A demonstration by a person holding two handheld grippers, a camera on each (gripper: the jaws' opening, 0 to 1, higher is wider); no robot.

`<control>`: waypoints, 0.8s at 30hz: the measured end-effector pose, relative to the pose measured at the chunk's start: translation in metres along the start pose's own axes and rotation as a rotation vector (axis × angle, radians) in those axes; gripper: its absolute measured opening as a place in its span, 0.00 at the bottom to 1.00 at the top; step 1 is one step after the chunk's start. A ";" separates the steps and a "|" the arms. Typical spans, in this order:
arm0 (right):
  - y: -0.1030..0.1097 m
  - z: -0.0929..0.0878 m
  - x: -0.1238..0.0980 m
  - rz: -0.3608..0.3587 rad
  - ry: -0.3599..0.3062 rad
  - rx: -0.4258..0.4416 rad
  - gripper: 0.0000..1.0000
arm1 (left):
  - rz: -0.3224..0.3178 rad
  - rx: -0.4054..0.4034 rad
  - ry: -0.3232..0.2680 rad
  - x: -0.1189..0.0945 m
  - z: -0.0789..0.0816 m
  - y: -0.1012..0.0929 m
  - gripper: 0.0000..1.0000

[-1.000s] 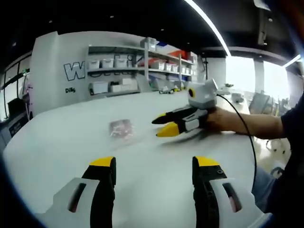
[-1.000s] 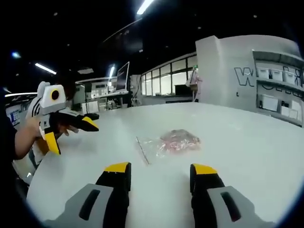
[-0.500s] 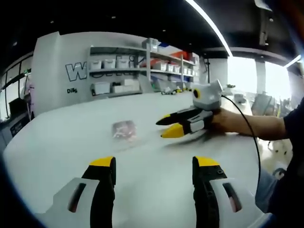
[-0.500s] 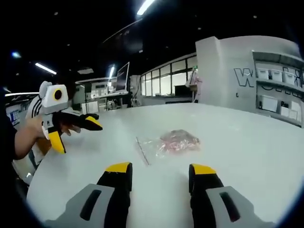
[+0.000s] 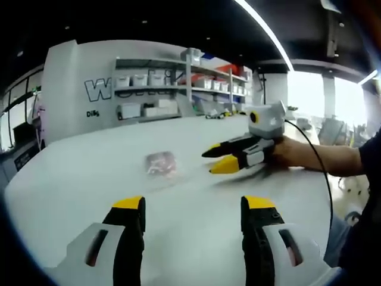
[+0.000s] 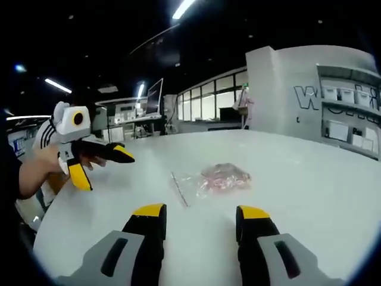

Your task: Open the resealable bag by pulling the two sides of the seal apart until the entire bag opening is separated and visibly accessible.

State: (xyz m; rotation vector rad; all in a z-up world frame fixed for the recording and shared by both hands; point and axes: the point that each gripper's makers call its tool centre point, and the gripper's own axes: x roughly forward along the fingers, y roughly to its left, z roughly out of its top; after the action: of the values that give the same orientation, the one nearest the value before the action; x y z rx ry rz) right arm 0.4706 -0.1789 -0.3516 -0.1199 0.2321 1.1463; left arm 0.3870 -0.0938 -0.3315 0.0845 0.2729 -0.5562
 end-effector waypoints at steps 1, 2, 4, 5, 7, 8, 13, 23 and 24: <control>0.000 0.000 0.000 0.000 -0.002 0.000 0.45 | -0.001 -0.001 0.000 0.001 0.000 0.001 0.64; 0.000 0.000 0.000 0.000 -0.002 0.000 0.44 | 0.000 -0.002 0.000 0.001 0.000 0.001 0.64; 0.001 0.000 0.000 0.001 0.000 -0.002 0.43 | 0.003 -0.003 0.003 0.002 -0.001 0.003 0.64; 0.001 0.000 0.000 0.002 0.000 -0.002 0.43 | 0.006 -0.004 0.005 0.003 -0.001 0.004 0.64; 0.001 0.000 -0.001 0.001 -0.001 -0.002 0.43 | 0.008 -0.002 0.003 0.003 -0.001 0.005 0.64; 0.001 0.001 -0.001 0.001 -0.002 -0.002 0.43 | 0.008 -0.003 0.003 0.004 -0.001 0.005 0.64; 0.002 0.001 -0.001 0.001 -0.002 -0.003 0.43 | 0.011 -0.012 -0.003 0.006 0.000 0.009 0.64; 0.003 0.001 -0.002 0.003 -0.004 -0.004 0.43 | 0.015 -0.017 -0.003 0.008 0.000 0.013 0.64; 0.003 0.001 -0.002 0.003 -0.004 -0.004 0.43 | 0.016 -0.018 -0.003 0.009 -0.001 0.014 0.64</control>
State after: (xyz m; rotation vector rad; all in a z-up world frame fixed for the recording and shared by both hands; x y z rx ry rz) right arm 0.4668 -0.1790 -0.3505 -0.1207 0.2268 1.1499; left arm 0.4014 -0.0864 -0.3344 0.0681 0.2743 -0.5378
